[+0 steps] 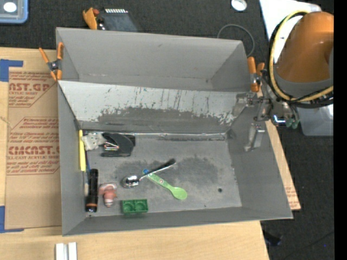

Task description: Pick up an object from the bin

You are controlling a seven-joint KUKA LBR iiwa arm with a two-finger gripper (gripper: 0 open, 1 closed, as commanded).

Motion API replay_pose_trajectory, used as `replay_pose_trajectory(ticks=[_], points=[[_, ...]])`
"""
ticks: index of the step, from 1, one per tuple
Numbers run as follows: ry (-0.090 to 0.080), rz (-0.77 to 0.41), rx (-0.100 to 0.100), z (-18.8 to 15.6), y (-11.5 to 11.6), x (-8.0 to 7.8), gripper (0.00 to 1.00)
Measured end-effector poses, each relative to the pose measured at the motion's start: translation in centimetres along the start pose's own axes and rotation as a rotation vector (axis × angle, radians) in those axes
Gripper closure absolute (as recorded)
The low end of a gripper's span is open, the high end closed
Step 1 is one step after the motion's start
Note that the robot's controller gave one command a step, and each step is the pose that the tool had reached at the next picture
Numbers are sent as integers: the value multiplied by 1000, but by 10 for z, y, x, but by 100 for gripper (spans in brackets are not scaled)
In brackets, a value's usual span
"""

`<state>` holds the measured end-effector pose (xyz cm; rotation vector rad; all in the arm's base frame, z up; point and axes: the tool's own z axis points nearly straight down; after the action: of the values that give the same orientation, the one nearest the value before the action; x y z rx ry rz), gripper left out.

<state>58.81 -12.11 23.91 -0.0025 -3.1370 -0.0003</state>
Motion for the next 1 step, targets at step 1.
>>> replay_pose_trajectory(ticks=[1], points=[[-8,-2,1,-5,1,-1,0]])
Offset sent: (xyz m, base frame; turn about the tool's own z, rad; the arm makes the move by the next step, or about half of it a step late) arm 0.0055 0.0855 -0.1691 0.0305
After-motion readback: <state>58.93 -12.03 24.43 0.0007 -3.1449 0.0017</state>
